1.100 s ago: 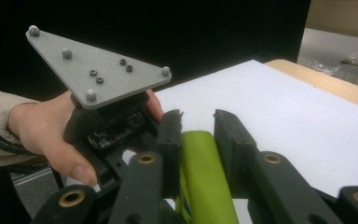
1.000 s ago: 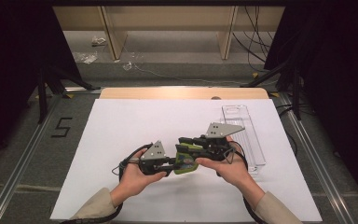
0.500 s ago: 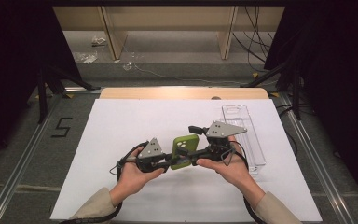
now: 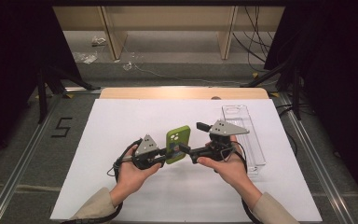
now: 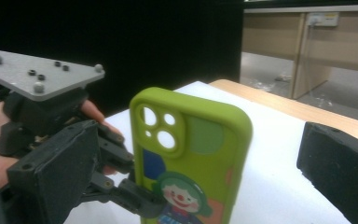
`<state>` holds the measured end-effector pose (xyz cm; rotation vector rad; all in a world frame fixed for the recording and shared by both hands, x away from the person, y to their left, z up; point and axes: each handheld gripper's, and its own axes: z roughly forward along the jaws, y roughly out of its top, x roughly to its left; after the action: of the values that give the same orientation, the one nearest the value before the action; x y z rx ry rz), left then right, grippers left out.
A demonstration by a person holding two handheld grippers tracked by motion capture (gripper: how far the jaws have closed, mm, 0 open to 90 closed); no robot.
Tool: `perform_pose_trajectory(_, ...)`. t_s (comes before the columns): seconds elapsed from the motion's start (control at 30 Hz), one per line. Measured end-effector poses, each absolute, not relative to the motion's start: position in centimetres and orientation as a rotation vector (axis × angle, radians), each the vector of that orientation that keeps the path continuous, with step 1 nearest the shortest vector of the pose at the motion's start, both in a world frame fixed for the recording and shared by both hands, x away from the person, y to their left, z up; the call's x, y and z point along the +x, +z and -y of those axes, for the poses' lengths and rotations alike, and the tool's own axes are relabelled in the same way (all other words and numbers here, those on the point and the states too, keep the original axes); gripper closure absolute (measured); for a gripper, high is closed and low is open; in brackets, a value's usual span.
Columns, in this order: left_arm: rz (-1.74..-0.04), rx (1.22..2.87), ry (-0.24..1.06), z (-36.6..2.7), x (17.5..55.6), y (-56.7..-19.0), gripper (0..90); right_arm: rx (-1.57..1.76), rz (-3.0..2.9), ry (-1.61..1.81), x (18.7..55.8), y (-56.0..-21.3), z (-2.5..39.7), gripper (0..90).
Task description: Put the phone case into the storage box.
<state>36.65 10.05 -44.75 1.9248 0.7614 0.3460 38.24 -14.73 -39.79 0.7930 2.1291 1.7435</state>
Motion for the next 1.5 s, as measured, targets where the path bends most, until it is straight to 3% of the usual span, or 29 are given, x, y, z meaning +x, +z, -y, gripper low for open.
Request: perform_pose_trajectory(1.5,-0.828,1.864,0.367,-8.8,36.4,-44.6,77.5,0.912,-2.058,1.750,37.9,-40.2,14.3,0.4)
